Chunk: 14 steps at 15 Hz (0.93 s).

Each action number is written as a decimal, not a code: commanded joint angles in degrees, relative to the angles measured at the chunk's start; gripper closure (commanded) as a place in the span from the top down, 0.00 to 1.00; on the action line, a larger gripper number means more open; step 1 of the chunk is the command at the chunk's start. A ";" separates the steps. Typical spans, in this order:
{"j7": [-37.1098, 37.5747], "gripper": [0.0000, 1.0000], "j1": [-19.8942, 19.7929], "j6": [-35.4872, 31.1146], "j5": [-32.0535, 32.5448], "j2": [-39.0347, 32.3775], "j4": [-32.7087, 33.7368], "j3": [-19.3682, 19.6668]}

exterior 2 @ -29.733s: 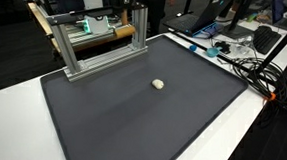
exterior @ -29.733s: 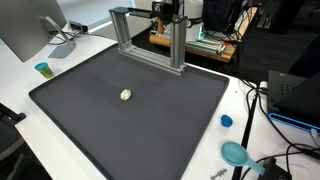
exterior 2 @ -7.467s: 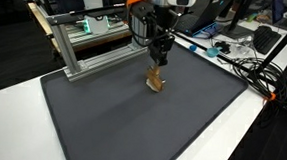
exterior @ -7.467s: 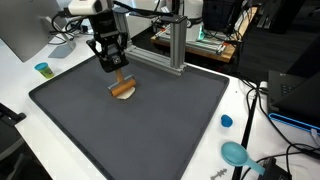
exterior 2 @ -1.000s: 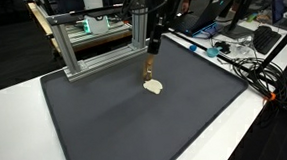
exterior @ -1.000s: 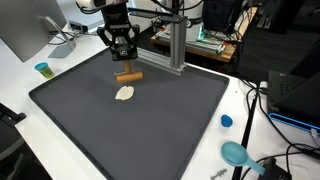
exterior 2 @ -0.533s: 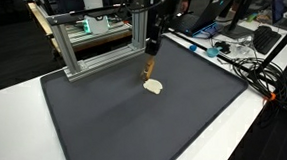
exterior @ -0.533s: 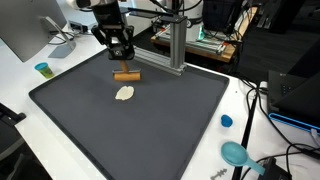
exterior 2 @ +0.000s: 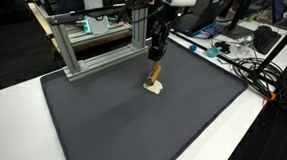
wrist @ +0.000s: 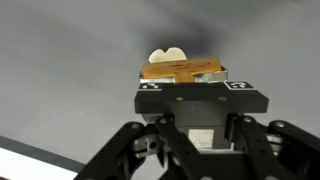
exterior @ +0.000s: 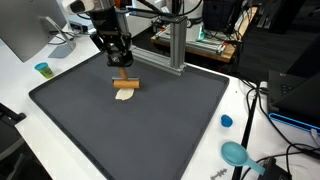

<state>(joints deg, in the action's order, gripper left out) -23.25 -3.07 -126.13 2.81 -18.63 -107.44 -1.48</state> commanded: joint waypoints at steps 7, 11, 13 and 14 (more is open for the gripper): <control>3.00 0.22 -0.82 -4.44 -1.00 -4.44 2.63 -0.01; 3.21 0.22 0.13 -0.54 2.99 -6.01 3.60 0.92; 3.21 0.22 0.34 0.51 3.88 -6.83 3.39 0.88; 3.21 0.22 0.40 1.02 4.13 -7.14 3.47 0.82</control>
<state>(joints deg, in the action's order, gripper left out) -20.83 -3.24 -127.57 4.95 -23.12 -104.88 -1.11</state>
